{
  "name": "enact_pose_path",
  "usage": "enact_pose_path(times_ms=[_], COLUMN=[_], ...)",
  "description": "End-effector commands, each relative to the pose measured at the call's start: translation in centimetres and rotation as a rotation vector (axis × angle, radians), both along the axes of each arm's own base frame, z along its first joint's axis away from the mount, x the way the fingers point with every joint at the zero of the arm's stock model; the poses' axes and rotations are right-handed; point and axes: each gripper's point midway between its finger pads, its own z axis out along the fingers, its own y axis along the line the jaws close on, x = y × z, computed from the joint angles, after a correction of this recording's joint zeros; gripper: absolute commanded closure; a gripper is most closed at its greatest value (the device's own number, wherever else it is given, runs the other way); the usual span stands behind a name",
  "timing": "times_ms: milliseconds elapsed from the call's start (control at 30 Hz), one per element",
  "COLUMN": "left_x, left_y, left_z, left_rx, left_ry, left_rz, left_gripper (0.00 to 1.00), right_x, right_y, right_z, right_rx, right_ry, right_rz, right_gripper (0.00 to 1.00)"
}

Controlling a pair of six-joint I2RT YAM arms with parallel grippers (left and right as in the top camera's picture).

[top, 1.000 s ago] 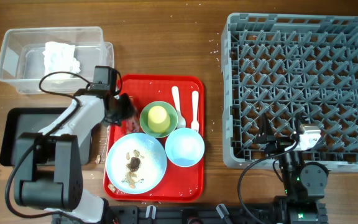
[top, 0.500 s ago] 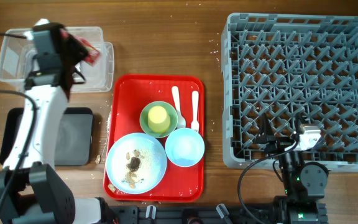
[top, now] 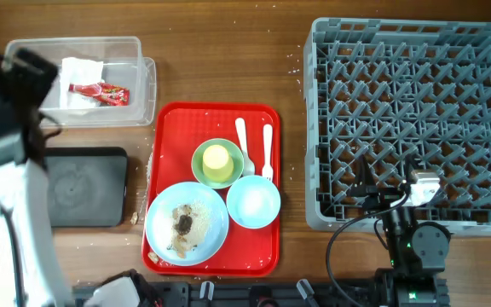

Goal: Sort waste into correct bins and load items into the dishwasher rack
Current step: 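Carry the wrapper into the clear bin and release, retract left arm, then reach the right gripper to the yellow cup in the green bowl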

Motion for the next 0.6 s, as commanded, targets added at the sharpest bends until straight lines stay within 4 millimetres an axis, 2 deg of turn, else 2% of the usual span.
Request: enact_pose_path(times_ms=[0, 33, 67, 100, 167, 200, 233, 300, 333, 367, 400, 467, 500, 567], left_x=[-5.8, -7.1, -8.3, -9.4, -10.1, -10.1, -10.1, -10.1, -10.1, -10.1, -10.1, -10.1, -10.1, -10.1], left_y=[4.8, 5.7, 6.5, 6.7, 6.4, 6.4, 6.4, 6.4, 6.4, 6.4, 6.4, 6.4, 6.4, 6.4], left_z=[0.8, 0.2, -0.5, -1.2, -2.0, -2.1, -2.1, -2.1, -2.1, -2.1, -2.1, -2.1, -2.1, -2.2], left_rx=[-0.209, -0.253, -0.269, -0.285, -0.304, -0.305, -0.305, -0.305, -0.305, -0.305, -0.305, -0.306, -0.306, -0.306], left_ry=[-0.107, -0.107, -0.083, -0.05, -0.01, -0.008, -0.007, -0.007, -0.007, -0.007, -0.007, -0.005, -0.005, -0.004], left_rz=[0.328, 0.396, 0.44, 0.468, 0.479, 0.479, 0.48, 0.48, 0.48, 0.48, 0.48, 0.48, 0.48, 0.48], left_gripper=[0.0, 0.0, 0.0, 0.0, 0.0, 0.0, 0.0, 0.0, 0.0, 0.0, 0.0, 0.0, 0.0, 0.0], right_x=[0.0, -0.1, -0.6, -0.9, -0.5, -0.9, -2.0, -3.9, -4.3, -4.2, -3.7, -0.9, 1.4, 5.1], right_y=[-0.1, 0.5, 2.3, 3.5, 2.3, 2.1, 2.1, 2.1, 2.2, 2.7, 3.4, 5.5, 7.3, 10.0], right_z=[1.4, 2.9, 4.6, 4.6, 4.0, 6.2, 10.0, 14.5, 16.3, 19.0, 20.5, 23.0, 23.9, 23.8], right_rx=[0.007, 0.109, 0.38, 0.623, 1.098, 1.157, 1.063, 0.947, 0.914, 0.838, 0.767, 0.607, 0.485, 0.409], right_ry=[-0.058, -0.112, -0.137, -0.079, 0.001, -0.077, -0.236, -0.409, -0.443, -0.423, -0.389, -0.246, -0.134, 0.075], right_rz=[-0.001, 0.034, 0.159, 0.238, 0.172, 0.218, 0.303, 0.372, 0.381, 0.384, 0.389, 0.432, 0.503, 0.596], right_gripper=[0.0, 0.0, 0.0, 0.0, 0.0, 0.0, 0.01, 0.0, 0.0, 0.0, 0.0, 0.0, 0.0, 0.0])
